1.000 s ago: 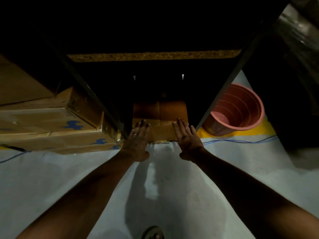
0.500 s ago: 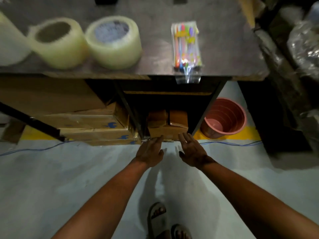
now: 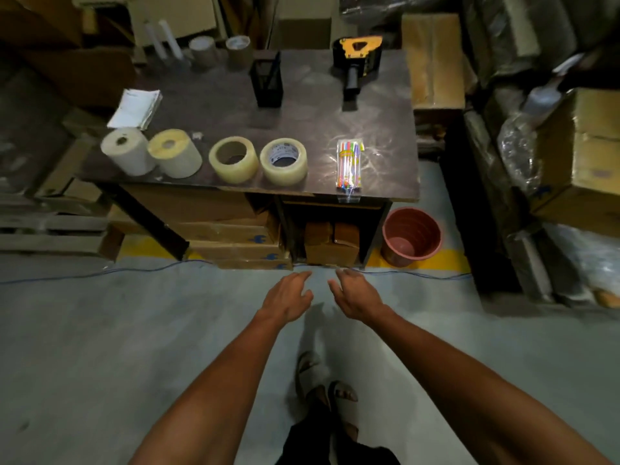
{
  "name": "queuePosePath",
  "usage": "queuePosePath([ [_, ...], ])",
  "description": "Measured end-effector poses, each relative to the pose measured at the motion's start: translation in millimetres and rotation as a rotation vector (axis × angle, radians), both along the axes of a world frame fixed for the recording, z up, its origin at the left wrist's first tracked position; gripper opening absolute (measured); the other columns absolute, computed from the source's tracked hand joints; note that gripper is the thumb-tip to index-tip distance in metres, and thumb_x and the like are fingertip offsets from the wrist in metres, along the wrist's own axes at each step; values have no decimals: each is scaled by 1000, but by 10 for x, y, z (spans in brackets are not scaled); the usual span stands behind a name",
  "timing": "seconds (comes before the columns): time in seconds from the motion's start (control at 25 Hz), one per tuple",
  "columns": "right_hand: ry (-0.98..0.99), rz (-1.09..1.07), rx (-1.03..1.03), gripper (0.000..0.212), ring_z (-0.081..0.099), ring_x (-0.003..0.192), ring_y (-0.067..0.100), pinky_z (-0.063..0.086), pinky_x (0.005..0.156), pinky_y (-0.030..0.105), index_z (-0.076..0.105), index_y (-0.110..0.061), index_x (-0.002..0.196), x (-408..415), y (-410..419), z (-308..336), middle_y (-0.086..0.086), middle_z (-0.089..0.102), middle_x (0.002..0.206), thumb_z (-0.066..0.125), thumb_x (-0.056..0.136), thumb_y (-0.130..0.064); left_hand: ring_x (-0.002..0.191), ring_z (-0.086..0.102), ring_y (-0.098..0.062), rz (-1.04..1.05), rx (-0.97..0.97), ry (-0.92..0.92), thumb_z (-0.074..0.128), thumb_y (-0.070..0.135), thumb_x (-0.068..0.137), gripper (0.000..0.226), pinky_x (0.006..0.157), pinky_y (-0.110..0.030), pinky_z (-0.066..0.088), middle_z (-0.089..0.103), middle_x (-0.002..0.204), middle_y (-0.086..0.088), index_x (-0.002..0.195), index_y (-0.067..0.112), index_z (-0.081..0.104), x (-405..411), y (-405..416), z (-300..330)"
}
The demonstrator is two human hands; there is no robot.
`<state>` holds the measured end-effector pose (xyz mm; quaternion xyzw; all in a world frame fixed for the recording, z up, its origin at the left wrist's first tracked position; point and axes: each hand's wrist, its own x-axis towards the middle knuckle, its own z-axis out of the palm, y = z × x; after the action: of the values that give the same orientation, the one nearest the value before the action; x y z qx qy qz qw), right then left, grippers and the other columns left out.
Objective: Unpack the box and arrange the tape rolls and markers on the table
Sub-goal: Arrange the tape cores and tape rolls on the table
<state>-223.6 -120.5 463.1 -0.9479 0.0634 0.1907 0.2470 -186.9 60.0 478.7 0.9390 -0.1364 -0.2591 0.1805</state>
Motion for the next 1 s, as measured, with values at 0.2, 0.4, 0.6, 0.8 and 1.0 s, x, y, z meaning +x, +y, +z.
queuePosePath([
  [0.2,-71,-43,93,61,52,122,35,45,101,43,52,-8,133,-57,214,622,17,58,132,25,97,-50,132,46,-23,92,-74,-45,51,34,91,56,108,-37,40,49,146,-5,145,22,41,-127,161,640],
  [0.4,-225,-50,168,41,59,106,36,47,90,40,62,-5,111,168,421,1059,18,66,110,36,102,-36,131,48,-23,187,-209,-89,53,30,92,51,108,-40,42,50,144,-6,142,20,46,50,347,1031],
  [0.6,-299,-47,160,52,61,102,29,46,86,35,62,-13,110,703,743,1214,11,67,107,28,97,-50,131,48,-25,182,-316,-142,56,17,93,48,108,-33,39,52,140,-12,140,11,49,582,648,1245],
  [0.8,-332,-93,189,44,57,114,24,46,98,37,60,-19,125,1377,1309,1346,7,63,123,38,99,-46,125,54,-26,173,-373,-236,59,16,91,44,103,-32,42,59,133,-12,135,7,55,1398,1235,1487],
  [1.0,-441,-128,271,36,60,108,24,48,90,36,61,-18,120,2099,1814,1611,8,66,116,38,102,-40,121,57,-23,152,-428,-290,57,23,88,48,101,-38,47,62,131,-8,134,13,56,2244,1841,1749],
])
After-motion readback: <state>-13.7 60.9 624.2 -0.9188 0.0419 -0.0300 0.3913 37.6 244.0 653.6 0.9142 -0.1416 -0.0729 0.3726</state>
